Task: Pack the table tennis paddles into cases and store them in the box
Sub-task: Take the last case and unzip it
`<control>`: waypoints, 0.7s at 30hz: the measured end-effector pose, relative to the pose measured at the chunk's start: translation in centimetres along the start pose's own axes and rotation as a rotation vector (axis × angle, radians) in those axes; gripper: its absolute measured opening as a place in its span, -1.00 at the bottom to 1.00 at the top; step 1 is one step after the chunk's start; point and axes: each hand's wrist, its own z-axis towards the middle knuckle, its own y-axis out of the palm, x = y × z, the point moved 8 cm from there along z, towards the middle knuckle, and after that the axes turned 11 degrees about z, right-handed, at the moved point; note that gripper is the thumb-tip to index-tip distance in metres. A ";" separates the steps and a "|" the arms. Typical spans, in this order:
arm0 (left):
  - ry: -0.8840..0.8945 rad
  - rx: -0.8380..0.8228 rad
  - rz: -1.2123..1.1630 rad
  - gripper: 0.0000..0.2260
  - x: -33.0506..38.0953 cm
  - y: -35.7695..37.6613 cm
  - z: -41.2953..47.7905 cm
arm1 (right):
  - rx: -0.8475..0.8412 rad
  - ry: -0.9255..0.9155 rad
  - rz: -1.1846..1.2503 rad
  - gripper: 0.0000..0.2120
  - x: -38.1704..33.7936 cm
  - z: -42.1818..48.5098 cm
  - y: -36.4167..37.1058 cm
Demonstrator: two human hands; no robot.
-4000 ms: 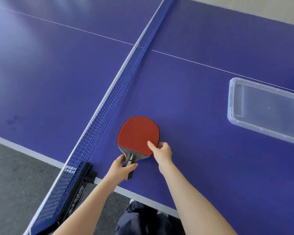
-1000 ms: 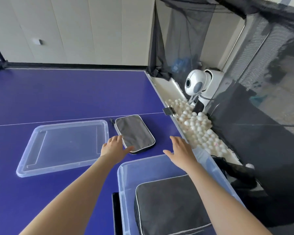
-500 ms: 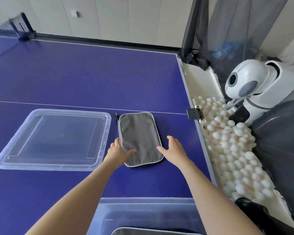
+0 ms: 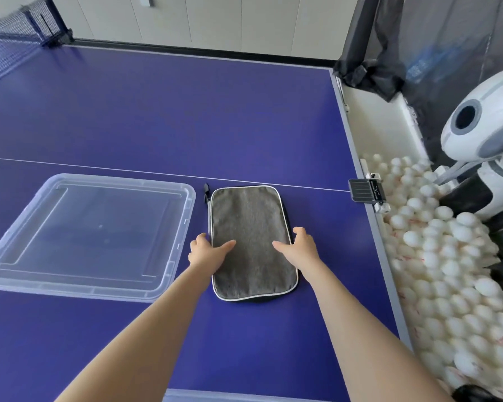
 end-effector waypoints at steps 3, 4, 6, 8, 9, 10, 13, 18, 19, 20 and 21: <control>-0.051 -0.014 -0.063 -0.33 -0.7 0.1 0.1 | -0.030 0.074 0.071 -0.26 0.5 0.0 0.3; -0.062 -0.013 -0.084 -0.32 -1.0 0.1 0.2 | -0.033 0.081 0.104 -0.27 0.4 -0.2 0.3; -0.057 -0.004 -0.135 -0.27 -1.2 -0.4 -0.1 | -0.013 0.058 0.159 -0.32 -0.3 -0.9 0.0; -0.037 0.007 -0.173 -0.29 -0.7 -1.3 -1.3 | 0.016 0.011 0.206 -0.36 -1.5 -1.8 -0.3; -0.015 0.021 -0.186 -0.36 -0.3 -2.0 -2.0 | 0.027 -0.018 0.234 -0.37 -2.2 -2.4 -0.5; 0.011 0.042 -0.205 -0.41 0.1 -2.8 -2.6 | 0.034 -0.053 0.261 -0.38 -3.2 -3.1 -0.7; 0.090 0.072 -0.337 -0.45 1.3 -5.8 -4.5 | 0.035 -0.166 0.355 -0.38 -6.5 -5.7 -1.0; 0.194 0.080 -0.640 -0.46 1.8 -13.6 -10.1 | -0.012 -0.359 0.530 -0.50 -13.1 -12.7 -0.7; 0.215 0.090 -0.681 -0.47 1.5 -15.4 -11.5 | -0.024 -0.393 0.543 -0.50 -14.4 -14.4 -0.2; 0.236 0.105 -0.722 -0.48 1.1 -17.3 -12.8 | -0.036 -0.425 0.548 -0.50 -15.6 -16.1 0.3; 0.258 0.122 -0.761 -0.50 0.5 -19.4 -14.3 | -0.052 -0.456 0.553 -0.50 -16.7 -17.8 1.1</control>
